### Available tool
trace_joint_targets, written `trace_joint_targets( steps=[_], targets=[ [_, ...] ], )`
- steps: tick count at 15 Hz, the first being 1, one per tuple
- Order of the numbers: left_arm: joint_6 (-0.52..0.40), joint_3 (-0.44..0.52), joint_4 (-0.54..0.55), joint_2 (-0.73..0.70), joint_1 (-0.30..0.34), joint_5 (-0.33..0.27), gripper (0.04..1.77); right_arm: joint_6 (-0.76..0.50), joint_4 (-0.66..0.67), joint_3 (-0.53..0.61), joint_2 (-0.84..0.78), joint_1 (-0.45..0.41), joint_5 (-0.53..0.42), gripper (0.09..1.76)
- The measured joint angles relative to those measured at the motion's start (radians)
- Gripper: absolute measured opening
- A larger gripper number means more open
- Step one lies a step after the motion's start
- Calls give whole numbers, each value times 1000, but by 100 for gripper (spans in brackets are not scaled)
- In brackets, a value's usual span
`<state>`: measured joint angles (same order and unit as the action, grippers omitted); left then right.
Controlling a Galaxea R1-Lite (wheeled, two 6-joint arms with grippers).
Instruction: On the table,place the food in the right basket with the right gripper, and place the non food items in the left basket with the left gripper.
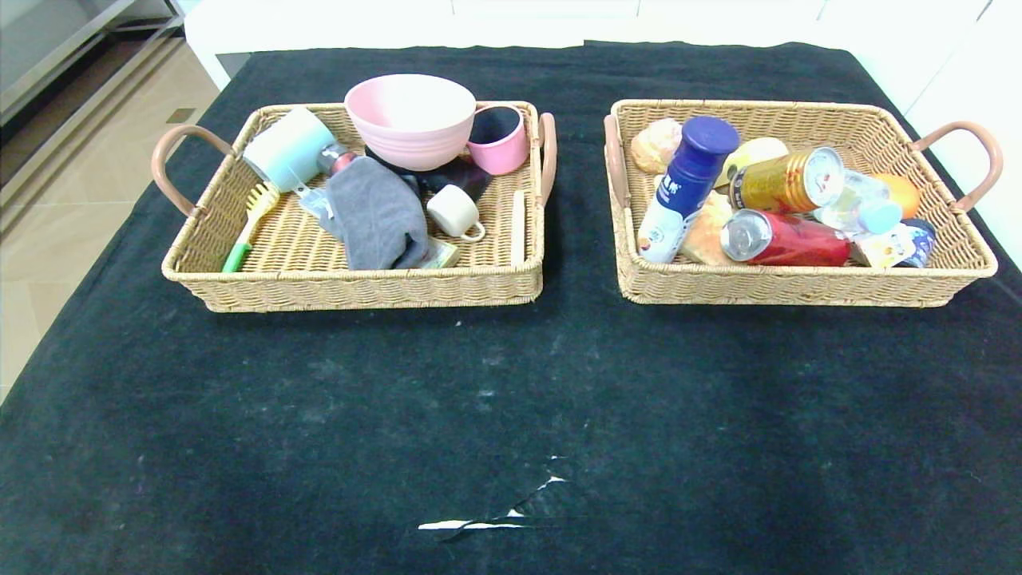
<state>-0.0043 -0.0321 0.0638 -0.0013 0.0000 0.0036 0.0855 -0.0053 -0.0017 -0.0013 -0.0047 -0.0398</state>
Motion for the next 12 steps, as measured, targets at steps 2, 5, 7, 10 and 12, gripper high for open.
trace_joint_targets(
  steps=[2, 5, 7, 10, 12],
  targets=[
    [1, 6, -1, 0, 0, 0, 172, -6, 0, 0, 0, 0, 1, 170],
    [4, 7, 0, 0, 1, 0, 172, -6, 0, 0, 0, 1, 5, 170],
    [4, 7, 0, 0, 1, -1, 172, -24, 1, 0, 0, 1, 8, 170],
    [4, 6, 0, 0, 1, -1, 172, -46, 1, 0, 0, 5, 18, 170],
    [3, 6, 0, 0, 1, -1, 172, -46, 1, 0, 1, 7, 18, 170]
  ],
)
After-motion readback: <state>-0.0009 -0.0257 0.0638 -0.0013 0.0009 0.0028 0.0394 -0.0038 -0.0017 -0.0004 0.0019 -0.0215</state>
